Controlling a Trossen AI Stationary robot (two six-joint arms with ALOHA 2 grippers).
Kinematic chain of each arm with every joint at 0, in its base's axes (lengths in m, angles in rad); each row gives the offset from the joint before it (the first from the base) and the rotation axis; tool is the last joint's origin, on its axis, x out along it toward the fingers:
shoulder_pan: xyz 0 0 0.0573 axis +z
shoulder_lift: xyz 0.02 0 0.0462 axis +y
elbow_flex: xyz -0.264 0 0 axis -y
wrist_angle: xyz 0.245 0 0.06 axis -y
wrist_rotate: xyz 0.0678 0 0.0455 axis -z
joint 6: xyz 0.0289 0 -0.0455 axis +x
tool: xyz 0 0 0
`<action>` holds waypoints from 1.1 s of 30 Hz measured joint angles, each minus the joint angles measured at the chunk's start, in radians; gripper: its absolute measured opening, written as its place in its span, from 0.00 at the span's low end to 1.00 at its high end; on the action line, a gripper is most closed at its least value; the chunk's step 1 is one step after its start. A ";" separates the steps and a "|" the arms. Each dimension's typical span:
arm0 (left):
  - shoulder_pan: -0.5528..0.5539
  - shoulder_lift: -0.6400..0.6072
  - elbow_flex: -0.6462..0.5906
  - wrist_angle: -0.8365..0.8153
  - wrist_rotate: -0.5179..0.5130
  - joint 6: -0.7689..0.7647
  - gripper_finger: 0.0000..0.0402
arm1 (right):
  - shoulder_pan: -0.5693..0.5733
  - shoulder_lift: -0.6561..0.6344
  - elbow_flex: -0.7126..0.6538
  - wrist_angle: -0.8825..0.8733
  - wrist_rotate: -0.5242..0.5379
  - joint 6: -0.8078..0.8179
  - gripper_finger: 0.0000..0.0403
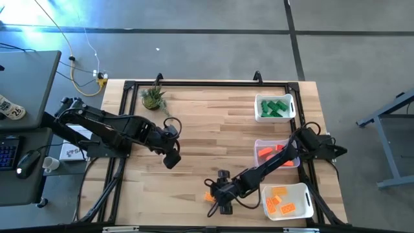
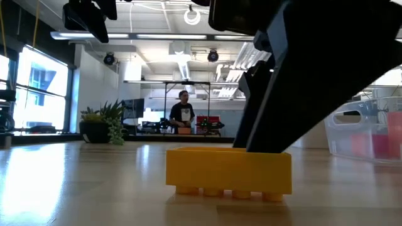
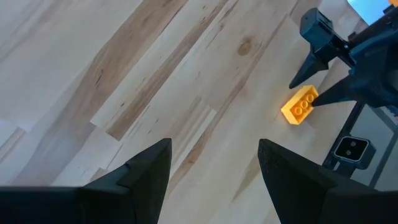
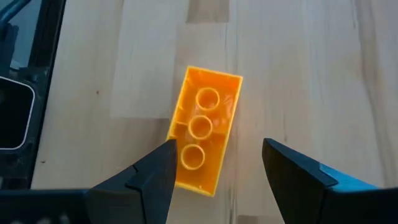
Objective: Sort & place blocks by color
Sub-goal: Put the yellow game piece into the bottom white bin
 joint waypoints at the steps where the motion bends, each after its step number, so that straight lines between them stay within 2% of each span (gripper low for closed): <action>1: 0.000 0.000 0.000 0.000 -0.004 0.001 0.57 | 0.000 0.000 0.000 -0.002 0.000 0.013 0.55; 21: 0.000 0.000 0.000 0.000 -0.003 0.038 0.57 | -0.002 -0.003 0.000 0.003 0.031 0.172 0.55; 33: 0.000 0.000 0.000 0.000 -0.003 0.038 0.57 | 0.000 -0.004 0.000 0.069 -0.039 0.149 0.55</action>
